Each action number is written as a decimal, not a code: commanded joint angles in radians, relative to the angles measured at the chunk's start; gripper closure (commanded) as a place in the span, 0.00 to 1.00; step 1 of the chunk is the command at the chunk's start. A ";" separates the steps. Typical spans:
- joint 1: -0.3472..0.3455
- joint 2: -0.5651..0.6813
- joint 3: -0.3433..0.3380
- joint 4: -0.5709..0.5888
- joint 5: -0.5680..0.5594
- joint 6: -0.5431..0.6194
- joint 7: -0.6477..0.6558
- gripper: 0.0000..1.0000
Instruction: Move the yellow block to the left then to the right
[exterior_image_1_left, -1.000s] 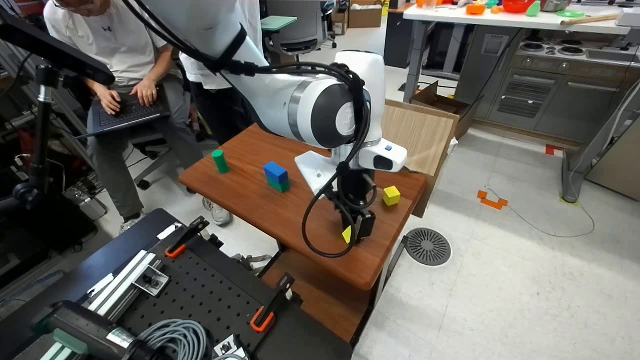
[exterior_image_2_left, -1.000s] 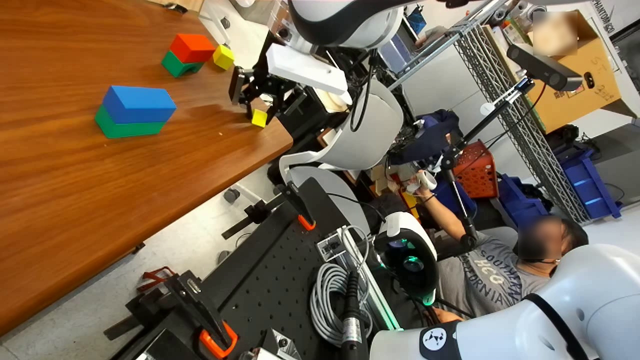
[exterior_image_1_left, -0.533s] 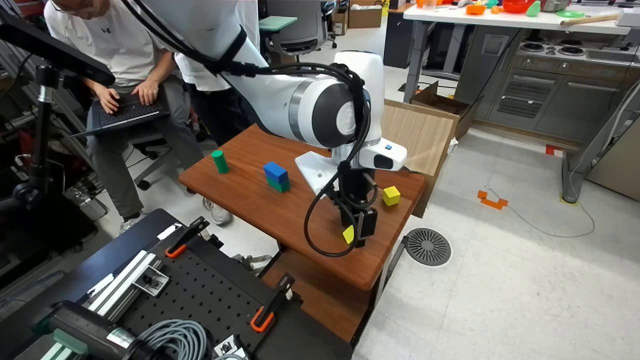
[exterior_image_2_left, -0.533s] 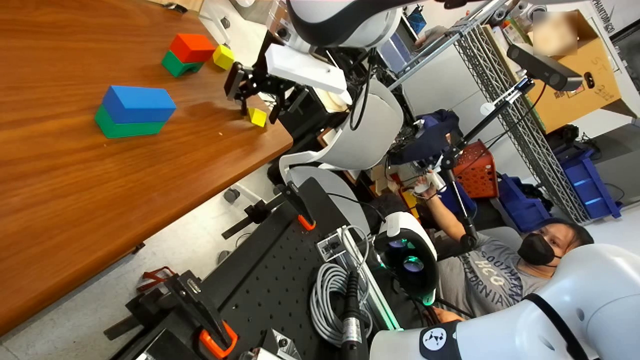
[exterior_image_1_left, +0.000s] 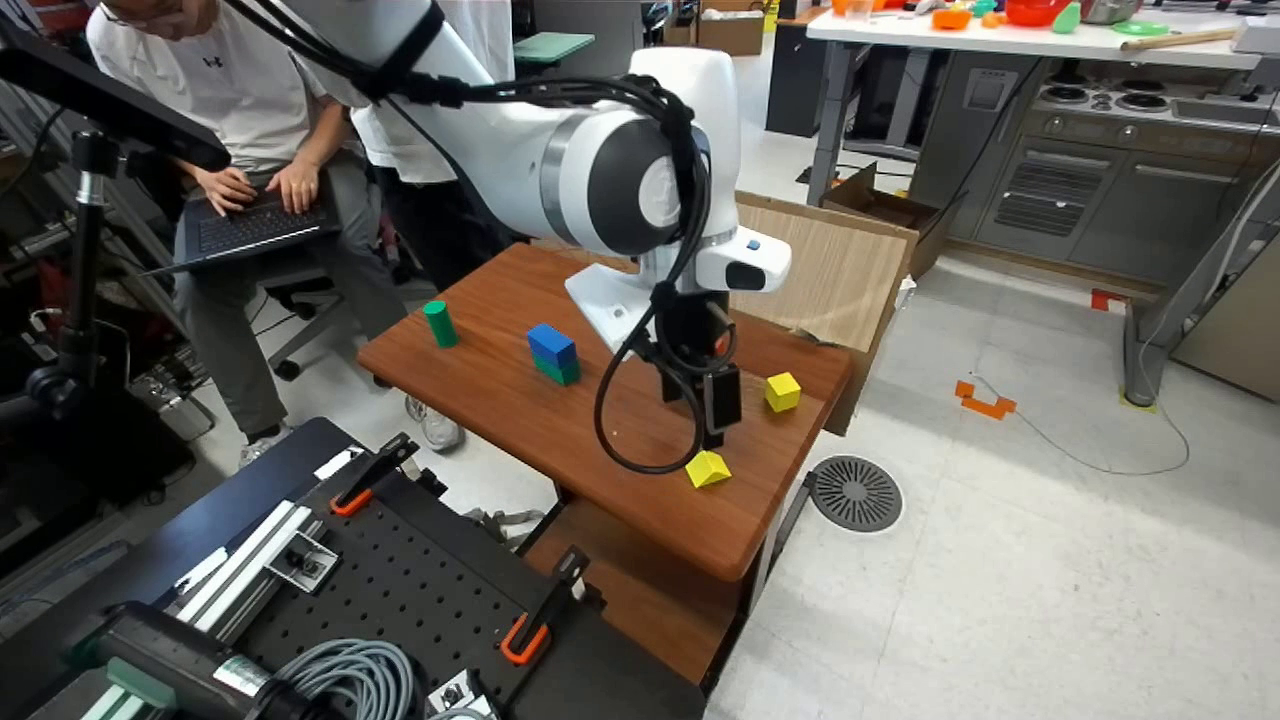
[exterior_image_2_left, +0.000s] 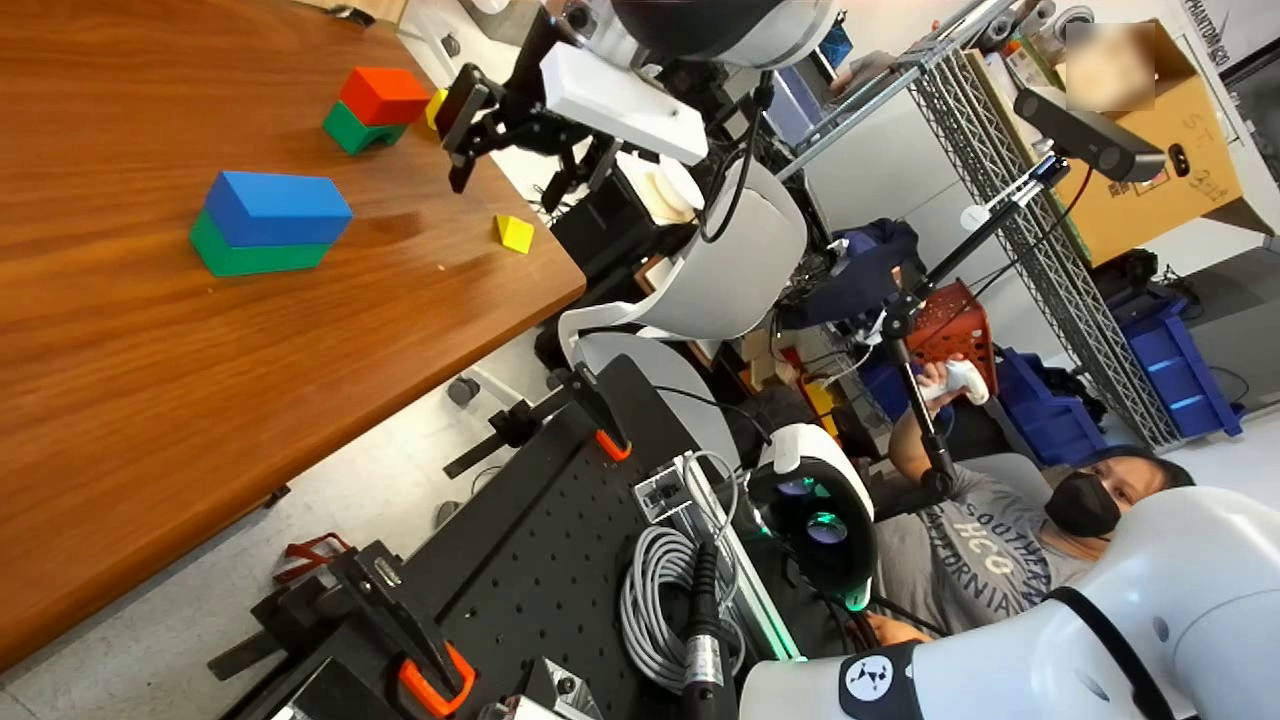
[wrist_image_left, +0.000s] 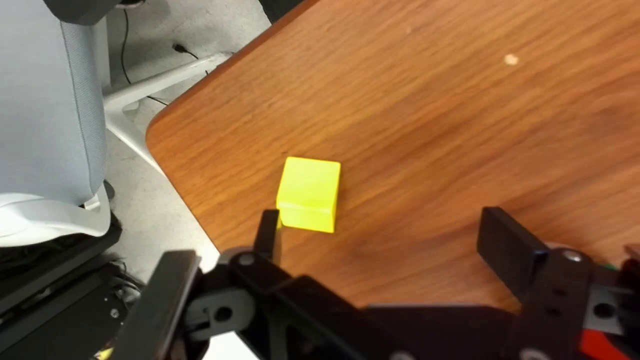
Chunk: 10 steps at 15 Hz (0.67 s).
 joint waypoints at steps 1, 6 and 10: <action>0.006 -0.213 0.037 -0.184 -0.008 0.063 -0.091 0.00; -0.015 -0.411 0.100 -0.326 0.026 0.065 -0.215 0.00; -0.019 -0.410 0.118 -0.316 0.023 0.048 -0.220 0.00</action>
